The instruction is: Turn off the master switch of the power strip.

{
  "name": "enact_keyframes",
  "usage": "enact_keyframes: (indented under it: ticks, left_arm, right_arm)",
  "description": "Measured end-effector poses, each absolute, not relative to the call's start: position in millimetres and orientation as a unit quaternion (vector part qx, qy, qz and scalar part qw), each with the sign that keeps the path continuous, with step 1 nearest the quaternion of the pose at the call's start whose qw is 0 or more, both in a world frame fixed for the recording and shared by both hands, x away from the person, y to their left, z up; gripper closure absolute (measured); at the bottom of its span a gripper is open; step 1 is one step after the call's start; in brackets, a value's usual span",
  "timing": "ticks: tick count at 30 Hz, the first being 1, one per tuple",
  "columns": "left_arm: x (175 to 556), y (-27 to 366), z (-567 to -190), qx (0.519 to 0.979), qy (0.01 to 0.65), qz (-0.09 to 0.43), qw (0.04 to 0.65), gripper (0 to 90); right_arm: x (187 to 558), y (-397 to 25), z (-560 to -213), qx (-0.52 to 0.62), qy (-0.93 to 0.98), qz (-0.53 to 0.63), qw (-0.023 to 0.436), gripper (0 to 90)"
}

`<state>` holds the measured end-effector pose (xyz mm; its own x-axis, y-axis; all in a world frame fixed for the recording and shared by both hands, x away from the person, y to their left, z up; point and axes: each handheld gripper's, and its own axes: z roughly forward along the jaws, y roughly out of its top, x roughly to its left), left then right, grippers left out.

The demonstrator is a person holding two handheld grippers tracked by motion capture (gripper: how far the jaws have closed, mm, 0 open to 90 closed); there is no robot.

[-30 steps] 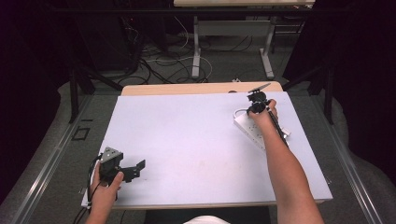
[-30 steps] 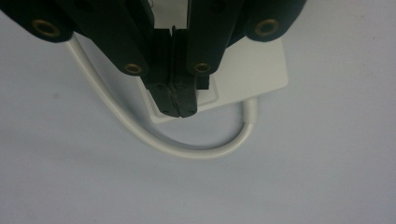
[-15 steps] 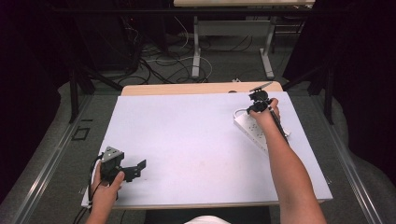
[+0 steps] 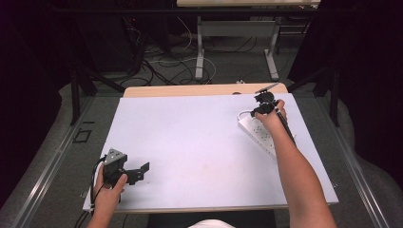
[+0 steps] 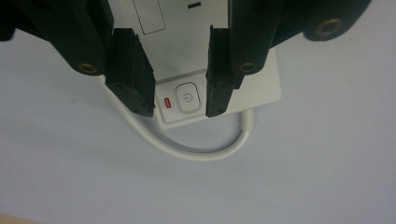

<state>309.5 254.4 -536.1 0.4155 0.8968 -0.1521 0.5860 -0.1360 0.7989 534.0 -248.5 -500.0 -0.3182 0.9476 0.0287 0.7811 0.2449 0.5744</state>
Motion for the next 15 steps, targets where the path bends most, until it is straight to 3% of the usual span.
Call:
enact_keyframes:
  ticks: [7,15]
  left_arm:
    - [309.5,254.3,-536.0,0.732,0.508,0.185,0.416,2.8]
    - [310.0,254.1,-536.2,0.733,0.507,0.183,0.414,2.8]
  right_arm:
    - [532.6,-249.1,-498.1,0.553,0.772,0.266,0.165,49.6]
    - [527.6,-248.7,-495.2,0.543,0.779,0.267,0.165,43.1]
